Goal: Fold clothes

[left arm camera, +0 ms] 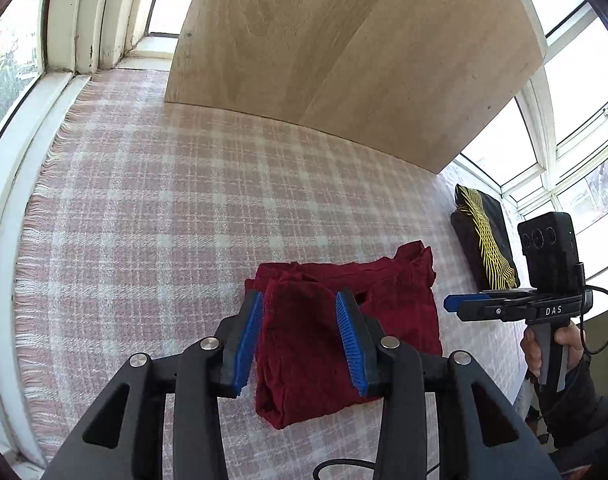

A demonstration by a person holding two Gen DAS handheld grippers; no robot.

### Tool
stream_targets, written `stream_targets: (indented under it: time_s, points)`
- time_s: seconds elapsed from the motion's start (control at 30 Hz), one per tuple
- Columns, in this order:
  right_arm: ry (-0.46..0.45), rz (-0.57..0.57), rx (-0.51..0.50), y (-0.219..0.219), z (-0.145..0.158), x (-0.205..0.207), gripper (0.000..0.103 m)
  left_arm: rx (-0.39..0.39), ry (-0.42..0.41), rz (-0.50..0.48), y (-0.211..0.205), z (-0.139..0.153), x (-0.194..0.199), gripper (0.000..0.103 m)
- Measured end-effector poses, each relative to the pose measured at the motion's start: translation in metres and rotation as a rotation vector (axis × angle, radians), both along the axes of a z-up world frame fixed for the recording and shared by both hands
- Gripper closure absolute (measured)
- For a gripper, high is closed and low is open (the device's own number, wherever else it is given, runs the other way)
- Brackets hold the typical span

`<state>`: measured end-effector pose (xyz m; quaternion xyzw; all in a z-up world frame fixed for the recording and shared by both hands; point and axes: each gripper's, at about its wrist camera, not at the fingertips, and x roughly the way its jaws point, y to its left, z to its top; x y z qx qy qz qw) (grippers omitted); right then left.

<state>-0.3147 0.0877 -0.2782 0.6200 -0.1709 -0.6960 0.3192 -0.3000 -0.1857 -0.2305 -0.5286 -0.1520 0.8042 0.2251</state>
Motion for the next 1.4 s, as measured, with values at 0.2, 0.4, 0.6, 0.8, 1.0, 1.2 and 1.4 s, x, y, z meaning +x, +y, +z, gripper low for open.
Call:
stream_targets:
  time_s: [0.2,0.4,0.6,0.8,1.0,1.2,1.4]
  points:
    - [0.037,0.1,-0.045,-0.034,0.005,0.026,0.061,-0.133,-0.09,-0.078,0.017,-0.04,0.034,0.067]
    - [-0.068,-0.017,-0.019,-0.023,-0.025,0.02,0.061,-0.13,-0.053,-0.127,0.031,-0.045,0.041,0.093]
    - [-0.093,-0.049,-0.018,-0.01,-0.013,0.037,0.061,0.015,-0.101,-0.102,0.016,-0.043,0.062,0.097]
    - [0.092,0.032,0.031,-0.029,0.031,0.044,0.059,-0.066,-0.112,-0.026,-0.005,-0.037,0.081,0.098]
    - [0.102,0.078,-0.008,-0.057,0.034,0.017,0.056,-0.124,0.052,-0.054,0.007,0.004,0.07,0.098]
    - [0.102,0.026,0.08,-0.054,0.025,-0.01,0.056,-0.113,0.072,-0.16,0.035,0.001,0.052,0.098]
    - [0.17,0.049,0.056,-0.055,0.051,-0.008,0.056,-0.167,0.044,-0.107,0.021,-0.011,0.041,0.096]
